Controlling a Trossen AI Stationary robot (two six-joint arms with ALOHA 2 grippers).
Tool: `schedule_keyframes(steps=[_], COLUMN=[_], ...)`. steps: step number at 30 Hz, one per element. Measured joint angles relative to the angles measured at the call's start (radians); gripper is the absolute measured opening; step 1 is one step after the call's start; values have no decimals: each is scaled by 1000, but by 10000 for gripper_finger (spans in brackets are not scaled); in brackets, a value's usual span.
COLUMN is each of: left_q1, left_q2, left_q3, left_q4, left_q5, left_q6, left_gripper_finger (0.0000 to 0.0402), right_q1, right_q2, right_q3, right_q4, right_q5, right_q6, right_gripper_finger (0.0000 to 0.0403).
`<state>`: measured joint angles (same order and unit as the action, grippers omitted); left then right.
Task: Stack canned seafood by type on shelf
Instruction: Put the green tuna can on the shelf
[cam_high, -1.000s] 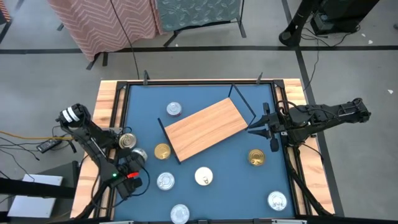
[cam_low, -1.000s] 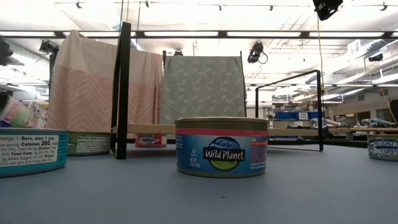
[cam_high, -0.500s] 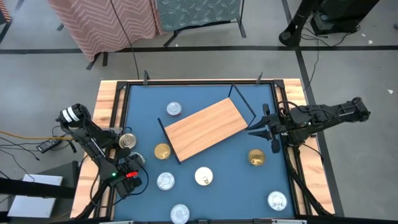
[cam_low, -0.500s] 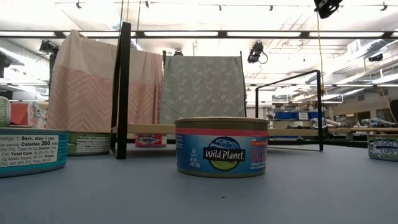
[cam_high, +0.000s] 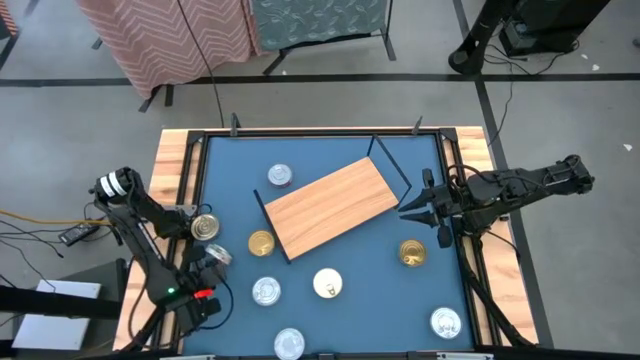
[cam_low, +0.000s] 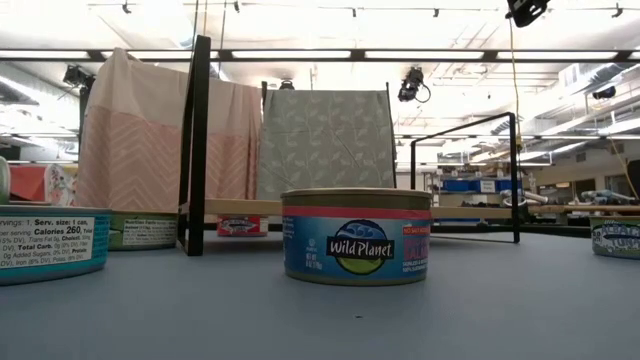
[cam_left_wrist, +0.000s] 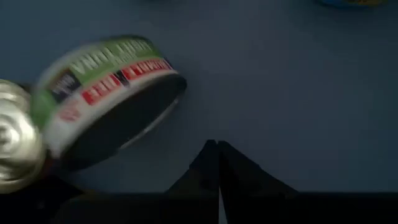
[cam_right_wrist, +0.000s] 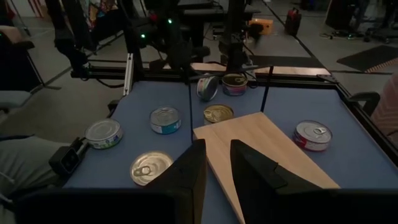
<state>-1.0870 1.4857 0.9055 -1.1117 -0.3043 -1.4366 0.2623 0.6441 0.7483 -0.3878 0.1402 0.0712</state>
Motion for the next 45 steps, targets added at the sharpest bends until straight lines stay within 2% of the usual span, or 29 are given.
schedule_keyframes(steps=[5, 8, 11, 16, 22, 26, 35, 40, 45], left_q1=[0, 0, 11, 61, 152, 197, 277, 303, 327], left_q2=[0, 0, 0, 0, 0, 0, 0, 0, -1], left_q3=[63, 96, 126, 161, 174, 174, 173, 172, 172], left_q4=[-73, -123, -188, -337, -442, -438, -417, -359, -349], left_q5=[-6, -1, 47, 140, 122, 80, 67, 76, 134], left_q6=[102, 160, 245, 430, 574, 640, 737, 759, 755], left_gripper_finger=[27, 55, 89, 144, 184, 199, 214, 214, 214], right_q1=[0, 0, 0, 0, -1, -1, -1, -1, -1], right_q2=[0, 0, 4, 24, 70, 98, 108, 108, 108], right_q3=[0, 0, 0, 0, 0, 0, 0, 0, 0], right_q4=[13, 14, 17, 33, 61, 65, 65, 65, 65], right_q5=[0, 0, 0, 0, 0, 0, 0, 0, 0], right_q6=[0, -1, 0, 4, 4, -1, -20, -26, -43], right_gripper_finger=[87, 87, 87, 87, 87, 87, 87, 87, 87])
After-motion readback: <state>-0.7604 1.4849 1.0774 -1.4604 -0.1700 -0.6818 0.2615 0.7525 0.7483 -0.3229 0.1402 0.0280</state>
